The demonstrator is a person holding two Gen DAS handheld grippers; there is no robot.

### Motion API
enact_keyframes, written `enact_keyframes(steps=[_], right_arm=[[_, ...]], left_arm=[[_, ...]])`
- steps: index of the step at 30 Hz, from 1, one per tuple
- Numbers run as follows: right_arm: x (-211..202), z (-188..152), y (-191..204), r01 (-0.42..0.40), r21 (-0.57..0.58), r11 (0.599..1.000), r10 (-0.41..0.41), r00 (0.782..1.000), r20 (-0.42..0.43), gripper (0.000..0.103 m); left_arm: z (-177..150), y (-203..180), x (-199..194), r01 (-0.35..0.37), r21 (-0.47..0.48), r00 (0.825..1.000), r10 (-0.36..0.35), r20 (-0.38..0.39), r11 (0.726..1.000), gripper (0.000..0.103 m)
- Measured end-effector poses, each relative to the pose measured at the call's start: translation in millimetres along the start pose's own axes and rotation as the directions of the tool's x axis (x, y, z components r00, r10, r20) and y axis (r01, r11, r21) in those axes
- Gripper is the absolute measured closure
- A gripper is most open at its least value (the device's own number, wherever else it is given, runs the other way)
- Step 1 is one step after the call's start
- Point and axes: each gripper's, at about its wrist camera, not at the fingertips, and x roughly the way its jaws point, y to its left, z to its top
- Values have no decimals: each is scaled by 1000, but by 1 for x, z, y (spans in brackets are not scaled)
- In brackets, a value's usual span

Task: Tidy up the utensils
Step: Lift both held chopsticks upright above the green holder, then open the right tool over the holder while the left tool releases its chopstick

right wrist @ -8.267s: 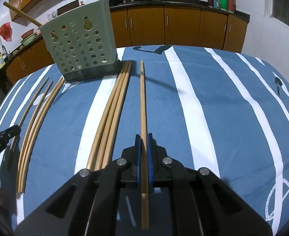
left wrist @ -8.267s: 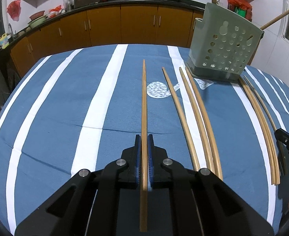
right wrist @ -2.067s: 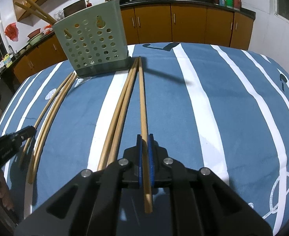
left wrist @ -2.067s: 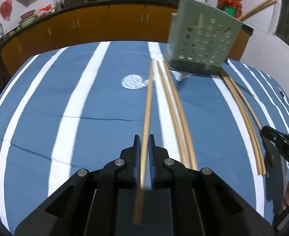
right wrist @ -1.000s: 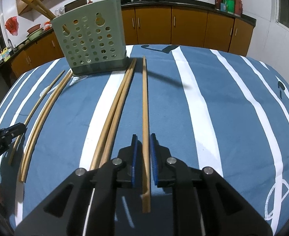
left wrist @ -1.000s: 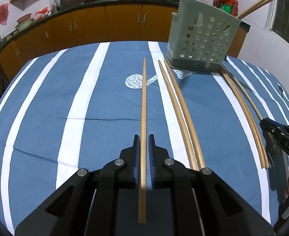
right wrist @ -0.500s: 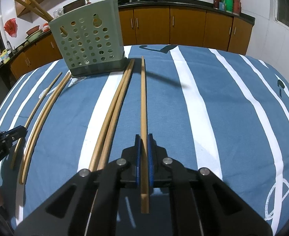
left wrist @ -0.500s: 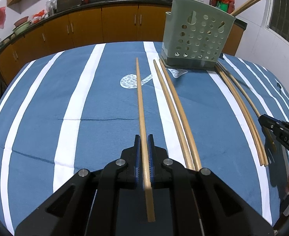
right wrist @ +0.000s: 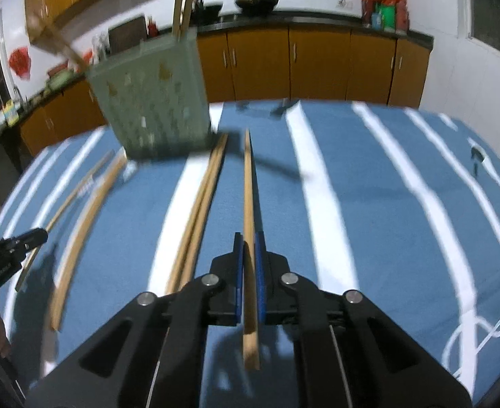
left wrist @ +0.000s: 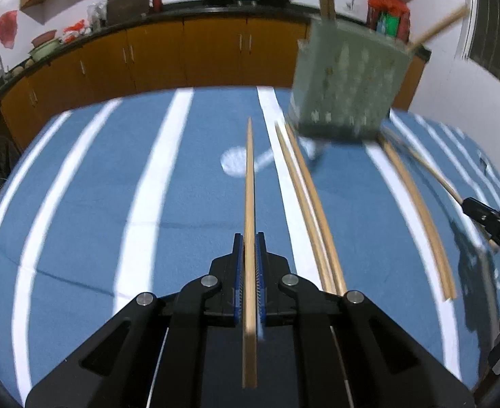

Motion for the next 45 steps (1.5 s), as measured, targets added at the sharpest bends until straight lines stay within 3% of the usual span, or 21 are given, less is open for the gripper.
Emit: enact_keyframes(steps=[4, 10, 16, 24, 30, 33, 37, 40, 45], right_arm=[[-32, 23, -6, -5, 14, 1000, 3, 994, 105, 95], [-74, 49, -7, -20, 24, 1000, 14, 970, 243, 95], [-89, 69, -3, -25, 11, 1000, 20, 952, 306, 95], [-132, 116, 3, -141, -20, 990, 138, 910, 391, 95], [-164, 153, 11, -235, -53, 970, 232, 852, 469, 95], [-165, 170, 19, -231, -67, 971, 233, 835, 498, 95], [-151, 189, 31, -213, -82, 973, 225, 830, 510, 95], [-130, 197, 36, -193, -84, 978, 209, 842, 498, 95], [-89, 199, 39, -195, -68, 978, 205, 877, 436, 95]], left_arm=[[22, 9, -30, 7, -24, 995, -5, 99, 1000, 95], [54, 16, -73, 31, -54, 969, -17, 246, 998, 96], [76, 16, -89, 34, -63, 953, -14, 304, 997, 96], [117, -5, -130, 79, 14, 921, -78, 381, 997, 96], [146, -33, -162, 114, 67, 867, -132, 480, 991, 96], [162, -47, -170, 127, 75, 826, -147, 544, 989, 96], [179, -61, -161, 119, 83, 795, -145, 589, 989, 96], [186, -67, -134, 103, 81, 801, -131, 584, 991, 96], [183, -65, -91, 123, 47, 840, -129, 527, 991, 96]])
